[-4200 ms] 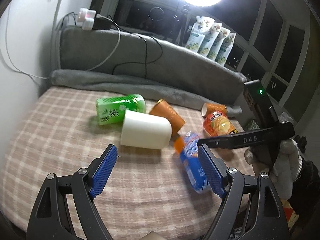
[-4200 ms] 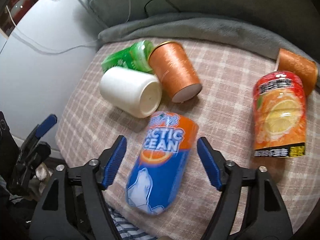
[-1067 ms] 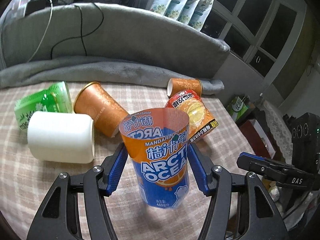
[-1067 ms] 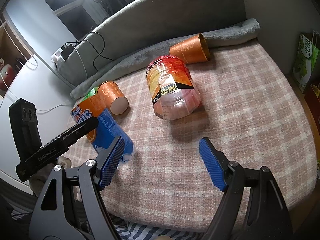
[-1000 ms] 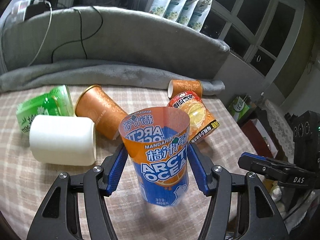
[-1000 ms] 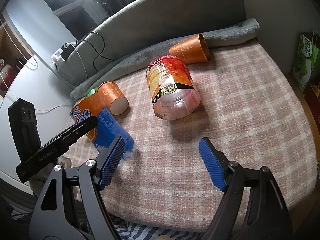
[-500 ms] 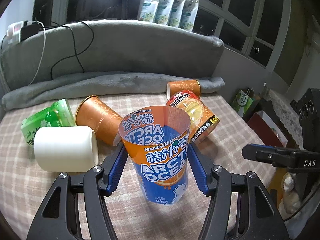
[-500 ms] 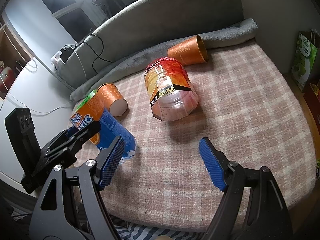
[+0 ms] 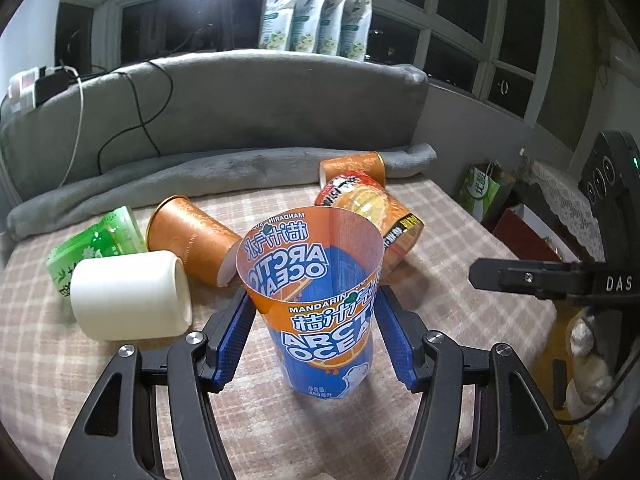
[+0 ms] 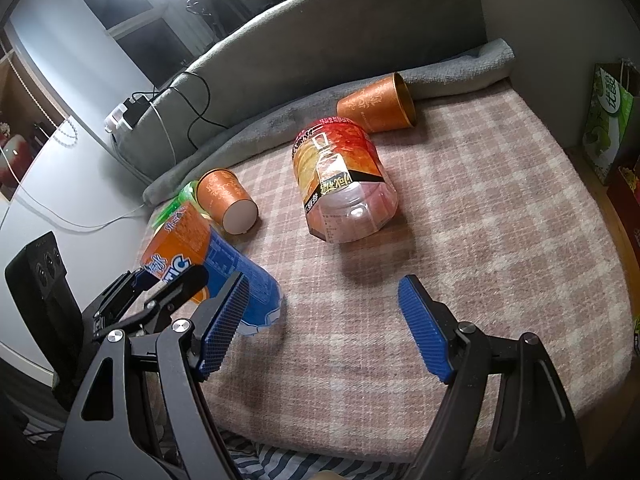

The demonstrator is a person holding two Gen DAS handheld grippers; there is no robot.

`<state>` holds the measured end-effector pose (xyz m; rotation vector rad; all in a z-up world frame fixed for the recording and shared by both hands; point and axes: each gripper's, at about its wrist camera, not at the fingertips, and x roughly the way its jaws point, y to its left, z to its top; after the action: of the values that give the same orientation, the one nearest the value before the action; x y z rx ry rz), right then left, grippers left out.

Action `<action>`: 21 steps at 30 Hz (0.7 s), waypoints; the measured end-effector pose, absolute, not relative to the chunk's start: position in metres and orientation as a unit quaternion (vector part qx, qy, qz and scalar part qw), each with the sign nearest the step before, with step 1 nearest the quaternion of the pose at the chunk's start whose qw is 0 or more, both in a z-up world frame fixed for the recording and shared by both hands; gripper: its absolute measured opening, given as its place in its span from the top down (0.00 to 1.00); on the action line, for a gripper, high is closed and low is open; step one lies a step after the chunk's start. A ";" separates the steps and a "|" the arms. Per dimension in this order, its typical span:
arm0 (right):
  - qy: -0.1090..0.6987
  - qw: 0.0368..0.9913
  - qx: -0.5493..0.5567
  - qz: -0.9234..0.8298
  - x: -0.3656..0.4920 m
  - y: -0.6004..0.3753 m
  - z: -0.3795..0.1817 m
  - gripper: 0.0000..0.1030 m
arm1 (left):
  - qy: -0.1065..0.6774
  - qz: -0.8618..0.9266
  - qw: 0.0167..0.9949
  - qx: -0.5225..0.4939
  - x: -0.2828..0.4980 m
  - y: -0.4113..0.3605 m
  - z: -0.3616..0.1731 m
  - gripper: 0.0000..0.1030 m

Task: Flip cup upright
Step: 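Lower the upright cup onto the table and open the left gripper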

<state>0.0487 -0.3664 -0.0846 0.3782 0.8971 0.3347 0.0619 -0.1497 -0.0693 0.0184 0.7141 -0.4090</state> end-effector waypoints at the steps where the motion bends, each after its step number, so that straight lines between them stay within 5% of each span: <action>1: 0.429 0.871 0.180 0.160 0.049 -0.366 -0.084 0.23 | 0.346 -0.199 0.917 0.013 0.060 -0.152 -0.069 0.41; 21: 0.420 0.875 0.185 0.155 0.043 -0.371 -0.086 0.23 | 0.359 -0.228 0.905 0.015 0.052 -0.164 -0.072 0.34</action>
<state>0.0425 -0.3714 -0.0855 0.3852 0.8772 0.3241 0.0525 -0.1644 -0.0716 0.0309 0.7407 -0.4707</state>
